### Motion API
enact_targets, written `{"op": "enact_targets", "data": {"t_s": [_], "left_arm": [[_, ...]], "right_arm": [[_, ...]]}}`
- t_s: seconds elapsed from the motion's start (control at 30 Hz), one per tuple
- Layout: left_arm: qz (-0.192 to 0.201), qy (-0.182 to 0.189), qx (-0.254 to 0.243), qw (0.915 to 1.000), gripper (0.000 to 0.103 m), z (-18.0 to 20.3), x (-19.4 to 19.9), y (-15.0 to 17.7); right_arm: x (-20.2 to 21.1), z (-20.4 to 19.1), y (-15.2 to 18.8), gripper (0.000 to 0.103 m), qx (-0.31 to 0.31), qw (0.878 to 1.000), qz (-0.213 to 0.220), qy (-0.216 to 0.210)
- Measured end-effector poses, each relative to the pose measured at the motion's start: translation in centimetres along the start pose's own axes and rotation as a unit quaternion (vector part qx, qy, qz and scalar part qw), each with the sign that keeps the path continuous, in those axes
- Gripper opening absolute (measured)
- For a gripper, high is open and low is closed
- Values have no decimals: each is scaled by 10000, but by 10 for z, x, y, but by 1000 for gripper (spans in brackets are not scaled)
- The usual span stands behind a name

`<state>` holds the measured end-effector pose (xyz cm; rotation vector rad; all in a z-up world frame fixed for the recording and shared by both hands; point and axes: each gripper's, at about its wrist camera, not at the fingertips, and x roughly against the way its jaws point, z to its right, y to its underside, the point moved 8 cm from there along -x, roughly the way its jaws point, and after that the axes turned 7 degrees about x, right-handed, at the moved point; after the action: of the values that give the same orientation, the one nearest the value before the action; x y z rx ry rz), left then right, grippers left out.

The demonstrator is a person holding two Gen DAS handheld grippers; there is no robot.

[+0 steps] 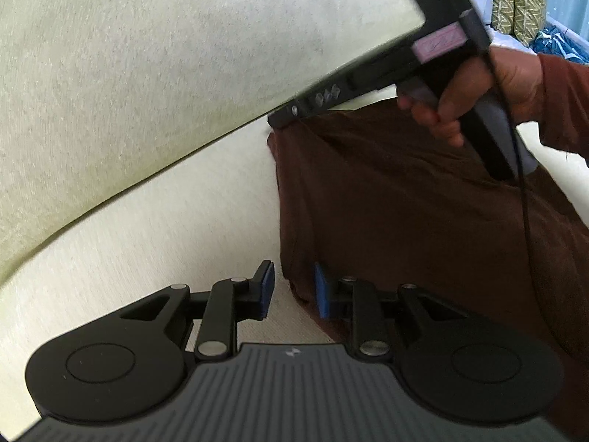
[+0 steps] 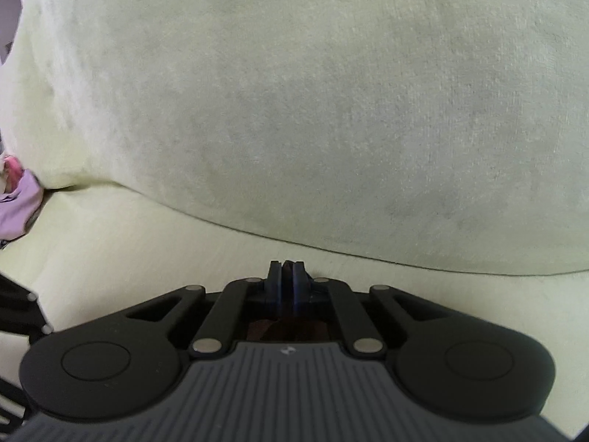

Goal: Fold clothes

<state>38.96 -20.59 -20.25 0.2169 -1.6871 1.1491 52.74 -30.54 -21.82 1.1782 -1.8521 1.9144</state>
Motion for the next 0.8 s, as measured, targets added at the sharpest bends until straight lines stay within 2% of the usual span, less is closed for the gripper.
{"op": "enact_targets", "data": {"t_s": [0.07,0.1,0.13,0.17,0.2,0.23,0.3,0.33,0.37,0.4,0.5,0.57,0.67,0.73,0.8], "left_arm": [[12,-54,-5,10000,37,-1,1,0],[17,-83,-16,10000,37,-1,2,0],[23,-133,-31,9999,37,-2,4,-1],[35,-215,-51,9998,37,-4,8,-3],[65,-257,-40,9996,36,-6,11,-5],[129,-280,25,9995,35,-10,16,-9],[244,-282,168,9992,35,-16,25,-17],[264,-146,270,9992,34,-16,25,-21],[270,17,348,9990,34,-14,22,-26],[271,188,403,9986,34,-9,18,-31],[218,585,171,9979,34,25,2,-40],[126,562,-23,9983,37,38,-15,-41],[-44,107,-198,9997,38,31,-21,-20],[33,215,-59,9997,37,18,-26,-18],[8,-9,-66,10000,32,10,-20,-18]], "right_arm": [[-6,-3,2,7,59,9998,-39,204],[-8,-5,3,14,88,9995,-37,316],[-7,-5,1,34,29,9990,-13,447],[-1,-2,-3,40,-83,9981,80,598],[9,2,-7,40,-158,9970,248,717],[25,7,-10,39,-262,9962,349,752],[59,14,-2,35,-341,9962,230,768],[71,15,4,26,-314,9963,167,788],[81,16,11,9,-297,9966,126,760],[94,16,24,1,-295,9972,58,690],[127,-2,69,0,-281,9987,-184,383],[132,-17,97,0,-59,9984,-418,374],[136,-19,119,0,201,9958,-456,765],[157,11,131,0,16,9919,-341,1226],[178,41,140,0,-261,9862,-363,1593]]}}
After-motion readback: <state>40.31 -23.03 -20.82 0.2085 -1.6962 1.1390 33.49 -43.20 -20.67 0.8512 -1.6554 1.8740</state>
